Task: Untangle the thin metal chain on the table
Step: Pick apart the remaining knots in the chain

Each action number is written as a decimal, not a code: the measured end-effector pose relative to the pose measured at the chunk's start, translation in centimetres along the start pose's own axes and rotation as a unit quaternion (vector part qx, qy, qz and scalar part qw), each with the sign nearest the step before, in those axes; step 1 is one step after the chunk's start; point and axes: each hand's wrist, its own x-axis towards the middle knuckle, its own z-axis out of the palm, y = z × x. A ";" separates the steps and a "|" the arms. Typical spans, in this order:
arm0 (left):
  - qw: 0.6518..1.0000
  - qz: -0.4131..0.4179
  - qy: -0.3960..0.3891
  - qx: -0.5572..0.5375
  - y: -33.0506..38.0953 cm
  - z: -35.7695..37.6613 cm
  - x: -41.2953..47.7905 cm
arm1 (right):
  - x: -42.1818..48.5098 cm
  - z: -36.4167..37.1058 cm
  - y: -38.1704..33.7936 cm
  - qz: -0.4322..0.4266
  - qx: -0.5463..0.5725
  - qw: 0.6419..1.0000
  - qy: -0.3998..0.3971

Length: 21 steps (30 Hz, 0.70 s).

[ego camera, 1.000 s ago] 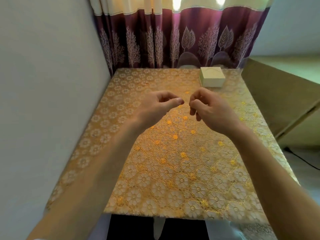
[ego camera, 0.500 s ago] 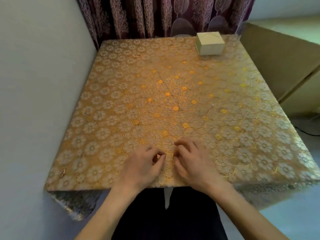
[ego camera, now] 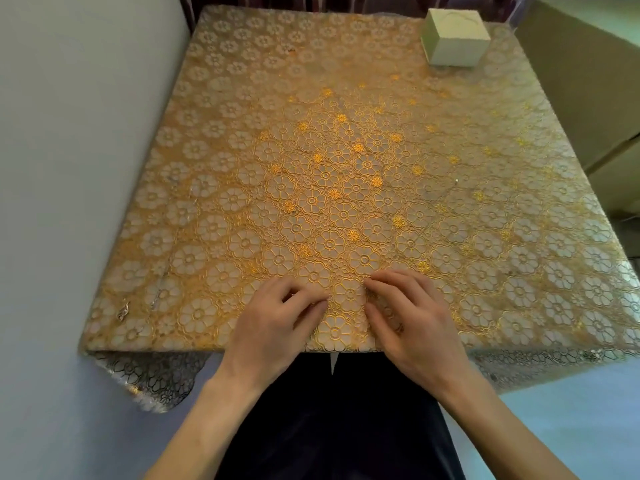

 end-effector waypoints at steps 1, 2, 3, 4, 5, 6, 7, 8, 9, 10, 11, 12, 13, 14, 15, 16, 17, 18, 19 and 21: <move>1.000 -0.004 0.008 -0.008 -0.1 0.0 0.0 | 0.0 -0.1 -0.1 0.001 -0.006 1.000 0.001; 1.000 -0.009 0.015 -0.014 -0.1 0.0 0.0 | 0.1 0.0 -0.2 0.002 -0.015 1.000 -0.002; 1.000 -0.012 0.018 -0.017 -0.2 0.0 -0.1 | 0.1 -0.1 -0.3 0.002 -0.027 1.000 -0.007; 1.000 -0.015 0.018 -0.018 -0.2 0.1 -0.2 | 0.1 0.0 -0.4 0.001 -0.039 0.999 -0.012; 1.000 -0.018 0.015 -0.019 -0.3 0.1 -0.3 | 0.1 -0.1 -0.5 -0.002 -0.048 0.999 -0.017; 1.000 -0.021 0.012 -0.019 -0.3 0.1 -0.4 | 0.0 -0.1 -0.7 -0.008 -0.050 0.998 -0.022; 1.000 -0.023 0.010 -0.018 -0.4 0.1 -0.5 | -0.1 -0.1 -0.9 -0.016 -0.049 0.998 -0.028; 1.000 -0.022 0.008 -0.017 -0.4 0.0 -0.4 | -0.2 -0.2 -1.0 -0.023 -0.047 0.998 -0.035; 1.000 -0.018 0.006 -0.015 -0.5 0.0 -0.4 | -0.4 -0.3 -1.2 -0.028 -0.044 0.998 -0.041; 1.000 -0.013 0.005 -0.012 -0.5 -0.1 -0.3 | -0.6 -0.4 -1.3 -0.031 -0.039 0.998 -0.044; 1.000 -0.010 0.004 -0.009 -0.6 -0.1 -0.4 | -0.8 -0.5 -1.3 -0.030 -0.033 0.998 -0.043; 1.000 -0.010 0.004 -0.007 -0.7 -0.1 -0.5 | -1.0 -0.4 -1.4 -0.028 -0.026 0.999 -0.040; 1.000 -0.010 0.007 -0.004 -0.6 0.0 -0.7 | -1.3 -0.4 -1.5 -0.025 -0.019 0.999 -0.034; 1.000 -0.011 0.012 -0.001 -0.6 0.1 -0.9 | -1.5 -0.4 -1.6 -0.022 -0.013 0.999 -0.026; 1.000 -0.011 0.018 0.002 -0.6 0.2 -1.1 | -1.6 -0.4 -1.8 -0.017 -0.004 1.000 -0.019; 1.000 -0.011 0.025 0.006 -0.6 0.3 -1.1 | -1.6 -0.3 -2.0 -0.010 0.006 1.000 -0.012; 0.999 -0.010 0.033 0.010 -0.6 0.4 -1.1 | -1.5 -0.3 -2.2 -0.003 0.016 1.000 -0.004; 0.999 -0.010 0.040 0.015 -0.5 0.6 -1.1 | -1.4 -0.3 -2.4 0.004 0.023 1.000 0.001; 0.999 -0.012 0.046 0.016 -0.4 0.6 -1.0 | -1.2 -0.3 -2.5 0.012 0.029 0.999 0.005; 0.998 -0.025 0.055 0.005 -0.1 0.7 -1.0 | -0.7 -0.3 -2.7 0.030 0.035 0.999 0.007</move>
